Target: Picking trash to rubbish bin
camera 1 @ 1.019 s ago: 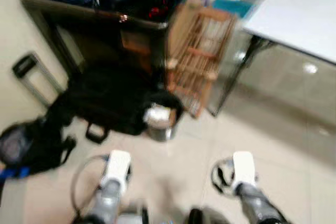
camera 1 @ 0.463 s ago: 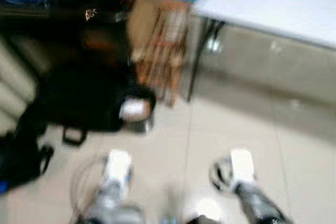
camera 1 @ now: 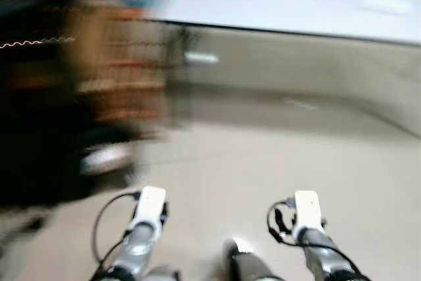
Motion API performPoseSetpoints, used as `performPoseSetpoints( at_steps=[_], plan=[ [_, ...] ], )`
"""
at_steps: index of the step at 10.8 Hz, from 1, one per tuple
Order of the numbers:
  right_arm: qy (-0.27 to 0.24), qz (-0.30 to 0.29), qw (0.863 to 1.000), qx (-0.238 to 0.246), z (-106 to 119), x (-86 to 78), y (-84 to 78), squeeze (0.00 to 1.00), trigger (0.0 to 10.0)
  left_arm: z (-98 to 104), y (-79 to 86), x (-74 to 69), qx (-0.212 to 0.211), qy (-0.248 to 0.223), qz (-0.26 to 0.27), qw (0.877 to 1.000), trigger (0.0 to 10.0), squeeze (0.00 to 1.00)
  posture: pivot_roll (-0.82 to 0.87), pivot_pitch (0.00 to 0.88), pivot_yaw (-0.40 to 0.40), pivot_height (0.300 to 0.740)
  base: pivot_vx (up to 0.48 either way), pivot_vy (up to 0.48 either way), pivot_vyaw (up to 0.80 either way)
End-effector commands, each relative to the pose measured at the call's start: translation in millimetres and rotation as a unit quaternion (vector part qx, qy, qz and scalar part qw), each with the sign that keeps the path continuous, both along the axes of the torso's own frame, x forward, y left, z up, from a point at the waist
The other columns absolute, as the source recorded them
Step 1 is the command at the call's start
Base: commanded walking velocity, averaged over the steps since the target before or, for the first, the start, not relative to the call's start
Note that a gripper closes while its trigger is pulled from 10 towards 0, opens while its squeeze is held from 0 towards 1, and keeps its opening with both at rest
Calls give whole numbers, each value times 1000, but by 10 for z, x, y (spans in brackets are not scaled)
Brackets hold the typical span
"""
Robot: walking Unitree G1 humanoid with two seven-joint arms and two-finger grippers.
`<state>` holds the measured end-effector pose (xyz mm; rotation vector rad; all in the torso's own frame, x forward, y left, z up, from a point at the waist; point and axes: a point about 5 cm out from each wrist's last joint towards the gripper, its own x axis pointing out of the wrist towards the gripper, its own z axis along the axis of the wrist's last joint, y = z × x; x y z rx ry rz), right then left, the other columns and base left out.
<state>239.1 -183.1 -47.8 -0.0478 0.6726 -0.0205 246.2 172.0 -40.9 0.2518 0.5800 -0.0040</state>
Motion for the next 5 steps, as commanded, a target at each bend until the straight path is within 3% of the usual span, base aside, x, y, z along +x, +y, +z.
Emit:
performPoseSetpoints(
  at_steps=[1,5],
  plan=[
    [11,1,1000,4,-47,-60,33,0,10000,-37,0,-45,0,12,-1,1000,10000,0,5,183,8,740,0,0,-450],
    [8,1,1000,5,-44,-60,30,0,10000,-37,15,-42,4,15,-1,1000,10000,0,4,181,8,740,0,0,0]
  ],
)
